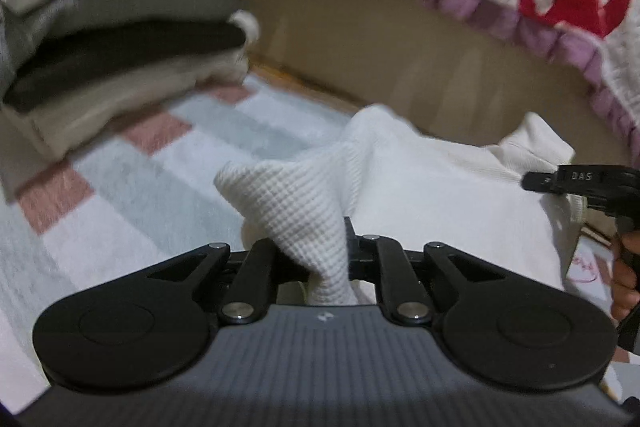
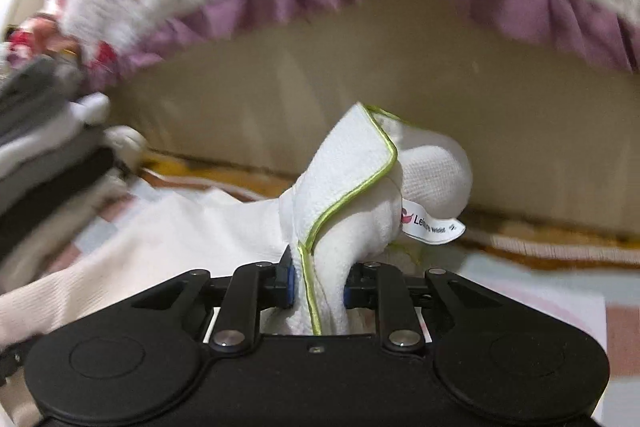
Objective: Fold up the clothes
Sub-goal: 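Lift the folded white garment with both grippers and carry it toward the clothes stack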
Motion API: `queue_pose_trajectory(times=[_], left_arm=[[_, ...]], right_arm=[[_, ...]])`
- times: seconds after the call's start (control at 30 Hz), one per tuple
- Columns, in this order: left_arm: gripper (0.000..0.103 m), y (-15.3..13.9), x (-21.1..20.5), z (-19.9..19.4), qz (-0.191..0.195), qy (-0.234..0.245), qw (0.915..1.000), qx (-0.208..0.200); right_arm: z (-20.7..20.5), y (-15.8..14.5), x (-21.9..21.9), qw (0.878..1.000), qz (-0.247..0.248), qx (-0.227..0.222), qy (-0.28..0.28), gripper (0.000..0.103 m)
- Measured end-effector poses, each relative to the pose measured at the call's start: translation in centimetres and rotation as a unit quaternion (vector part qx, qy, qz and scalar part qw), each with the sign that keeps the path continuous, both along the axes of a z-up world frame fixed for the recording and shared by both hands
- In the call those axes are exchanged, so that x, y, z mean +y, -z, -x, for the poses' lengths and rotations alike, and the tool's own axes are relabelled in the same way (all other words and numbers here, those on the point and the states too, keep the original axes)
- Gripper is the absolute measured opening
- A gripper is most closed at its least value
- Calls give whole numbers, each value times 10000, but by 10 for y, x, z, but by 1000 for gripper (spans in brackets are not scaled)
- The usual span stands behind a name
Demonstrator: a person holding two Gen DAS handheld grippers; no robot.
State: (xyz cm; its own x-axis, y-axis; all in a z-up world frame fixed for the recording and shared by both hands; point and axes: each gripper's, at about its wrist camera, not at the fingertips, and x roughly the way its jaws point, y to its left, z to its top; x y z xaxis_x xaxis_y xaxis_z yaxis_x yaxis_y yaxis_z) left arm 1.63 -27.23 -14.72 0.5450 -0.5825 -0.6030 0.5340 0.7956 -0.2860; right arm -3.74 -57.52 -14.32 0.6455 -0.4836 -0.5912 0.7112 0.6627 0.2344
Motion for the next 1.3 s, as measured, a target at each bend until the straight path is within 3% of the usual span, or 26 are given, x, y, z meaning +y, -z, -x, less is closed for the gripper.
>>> queue_pose_trajectory(times=[0.1, 0.23, 0.33, 0.43, 0.57, 0.63, 0.67, 0.73, 0.77, 0.8, 0.93, 1.07, 1.3], left_arm=[[12, 10, 9, -11, 113, -85, 9991, 391], [21, 12, 14, -16, 134, -297, 9973, 655], [22, 14, 13, -17, 178, -446, 9962, 723], [30, 24, 12, -20, 229, -529, 9948, 840], [46, 32, 23, -30, 715, -526, 9886, 1214], [50, 33, 25, -36, 854, -374, 9875, 1272], [50, 34, 23, -38, 784, -265, 9898, 1156], [40, 33, 17, -39, 557, -46, 9946, 874], [20, 28, 15, -34, 446, 49, 9968, 664], [15, 22, 12, -29, 341, 142, 9983, 445], [12, -6, 3, -2, -55, 434, 9982, -398], [11, -30, 7, -2, 55, 393, 9986, -361], [11, -96, 52, -4, 26, 318, 9929, -1144]], right_arm=[[3, 0, -10, 9972, -656, -144, 318, 31], [2, 0, -24, 9965, -833, 0, 19, 35], [5, 3, -28, 9934, -1144, 85, 86, 38], [11, 3, -26, 9915, -1296, 128, 24, 48], [19, 19, -40, 9845, -1695, -192, 415, 62], [22, 35, -39, 9810, -1813, -506, 479, 63], [23, 44, -39, 9788, -1870, -665, 509, 63], [29, 57, -32, 9756, -1841, -1053, 559, 63], [33, 62, -26, 9745, -1746, -1287, 579, 49], [31, 66, -23, 9744, -1738, -1351, 453, 37], [23, 42, -10, 9860, -1186, -1173, 58, 29], [21, 3, 12, 9911, -707, -1101, -265, 28], [-1, -73, 67, 9904, 12, -1121, -814, 27]])
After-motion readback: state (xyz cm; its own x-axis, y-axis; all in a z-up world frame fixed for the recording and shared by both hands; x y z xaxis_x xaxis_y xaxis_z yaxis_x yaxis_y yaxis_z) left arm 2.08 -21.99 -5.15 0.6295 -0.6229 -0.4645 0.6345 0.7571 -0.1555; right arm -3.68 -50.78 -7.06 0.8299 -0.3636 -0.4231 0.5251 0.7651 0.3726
